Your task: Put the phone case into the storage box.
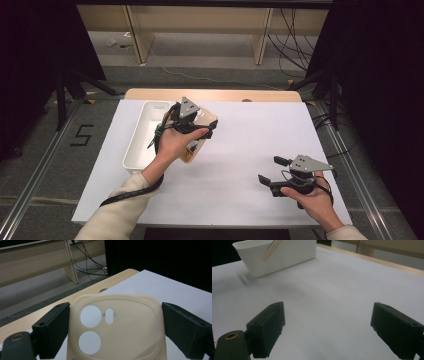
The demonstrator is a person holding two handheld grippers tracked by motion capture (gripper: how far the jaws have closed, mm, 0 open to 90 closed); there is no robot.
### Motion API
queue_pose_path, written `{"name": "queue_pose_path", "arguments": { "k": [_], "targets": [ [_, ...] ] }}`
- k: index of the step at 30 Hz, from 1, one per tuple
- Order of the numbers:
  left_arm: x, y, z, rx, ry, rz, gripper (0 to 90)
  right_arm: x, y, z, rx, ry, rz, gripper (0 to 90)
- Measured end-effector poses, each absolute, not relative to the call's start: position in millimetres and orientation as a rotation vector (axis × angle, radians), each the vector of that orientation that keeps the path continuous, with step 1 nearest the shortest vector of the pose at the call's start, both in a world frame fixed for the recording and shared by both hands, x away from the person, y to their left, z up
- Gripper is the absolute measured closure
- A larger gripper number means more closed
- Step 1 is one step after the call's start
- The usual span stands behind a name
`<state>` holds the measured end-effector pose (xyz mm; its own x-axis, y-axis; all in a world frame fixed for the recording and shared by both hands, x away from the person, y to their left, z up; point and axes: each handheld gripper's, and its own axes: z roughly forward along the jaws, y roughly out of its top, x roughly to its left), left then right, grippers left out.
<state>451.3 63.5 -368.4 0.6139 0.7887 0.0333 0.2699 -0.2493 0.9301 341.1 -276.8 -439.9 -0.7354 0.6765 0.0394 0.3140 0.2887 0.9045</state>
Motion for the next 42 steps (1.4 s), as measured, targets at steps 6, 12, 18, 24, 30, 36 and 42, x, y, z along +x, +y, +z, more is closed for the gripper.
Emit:
{"name": "queue_pose_path", "arguments": {
  "k": [6,12,18,24,30,36,42],
  "targets": [
    [452.3,67.0,-366.6,1.788,0.872,0.642,11.0,340.8,-276.7,-439.8,0.891,2.21,1.432,13.0],
    [452.6,71.7,-361.3,1.754,0.889,0.656,10.9,341.3,-276.3,-440.0,0.893,2.212,1.433,13.0],
    [452.6,76.2,-358.3,1.729,0.908,0.677,11.0,341.2,-276.8,-439.9,0.893,2.213,1.43,13.0],
    [451.4,78.6,-353.1,1.699,0.913,0.693,10.9,341.4,-276.2,-439.8,0.895,2.212,1.432,13.0],
    [452.0,82.3,-350.5,1.683,0.921,0.707,11.0,341.6,-276.6,-439.7,0.895,2.209,1.427,13.0],
    [451.6,84.1,-349.7,1.674,0.931,0.721,11.0,341.2,-276.5,-439.6,0.894,2.206,1.433,13.0],
    [451.9,88.6,-346.5,1.657,0.941,0.737,10.9,341.4,-276.4,-439.7,0.897,2.208,1.431,13.0]
  ]
}}
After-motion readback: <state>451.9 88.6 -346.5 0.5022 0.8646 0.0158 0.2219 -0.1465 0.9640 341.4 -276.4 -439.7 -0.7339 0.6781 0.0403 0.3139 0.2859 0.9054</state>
